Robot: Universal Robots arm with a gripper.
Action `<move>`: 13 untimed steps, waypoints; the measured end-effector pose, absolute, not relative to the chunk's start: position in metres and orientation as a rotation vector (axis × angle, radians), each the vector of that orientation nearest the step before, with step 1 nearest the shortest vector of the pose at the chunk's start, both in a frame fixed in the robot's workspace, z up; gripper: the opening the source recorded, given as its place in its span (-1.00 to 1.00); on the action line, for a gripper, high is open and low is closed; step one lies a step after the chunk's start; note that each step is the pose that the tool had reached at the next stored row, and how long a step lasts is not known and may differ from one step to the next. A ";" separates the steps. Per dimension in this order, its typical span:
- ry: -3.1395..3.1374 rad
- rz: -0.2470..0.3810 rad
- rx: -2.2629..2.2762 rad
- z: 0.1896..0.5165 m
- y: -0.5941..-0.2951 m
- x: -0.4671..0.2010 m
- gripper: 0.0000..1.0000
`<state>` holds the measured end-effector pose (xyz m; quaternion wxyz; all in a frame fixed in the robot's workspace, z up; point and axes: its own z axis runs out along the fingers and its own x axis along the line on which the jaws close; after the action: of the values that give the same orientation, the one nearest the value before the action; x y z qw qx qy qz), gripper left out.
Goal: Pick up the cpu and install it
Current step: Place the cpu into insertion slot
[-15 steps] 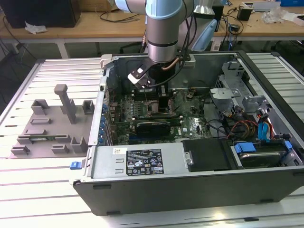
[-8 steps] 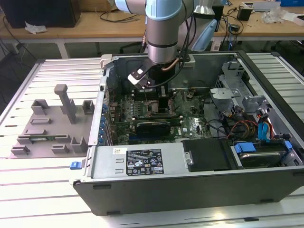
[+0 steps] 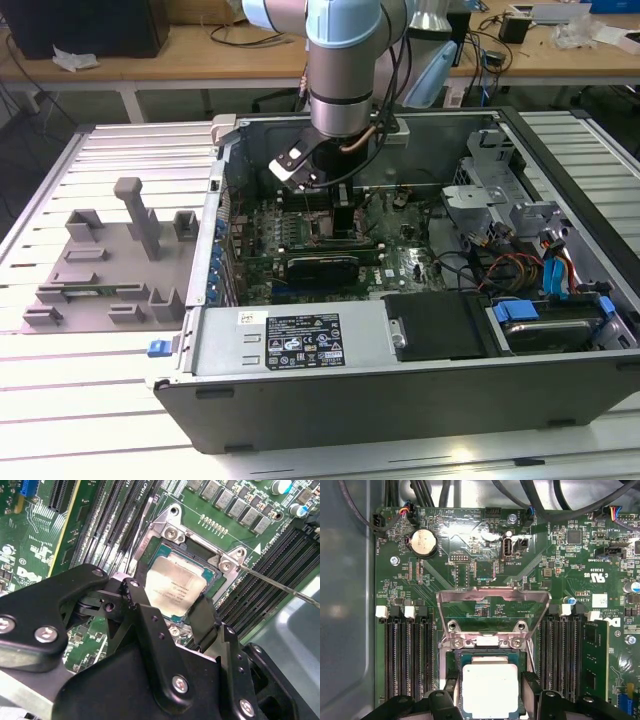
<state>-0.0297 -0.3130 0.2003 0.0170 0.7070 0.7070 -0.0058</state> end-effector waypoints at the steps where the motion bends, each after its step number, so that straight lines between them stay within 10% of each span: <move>1: 2.198 -0.018 2.197 0.200 -0.313 -0.030 0.21; 13: 2.197 -0.018 2.197 0.200 -0.313 -0.030 0.06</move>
<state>-0.0298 -0.3128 0.1999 0.0170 0.7070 0.7070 -0.0057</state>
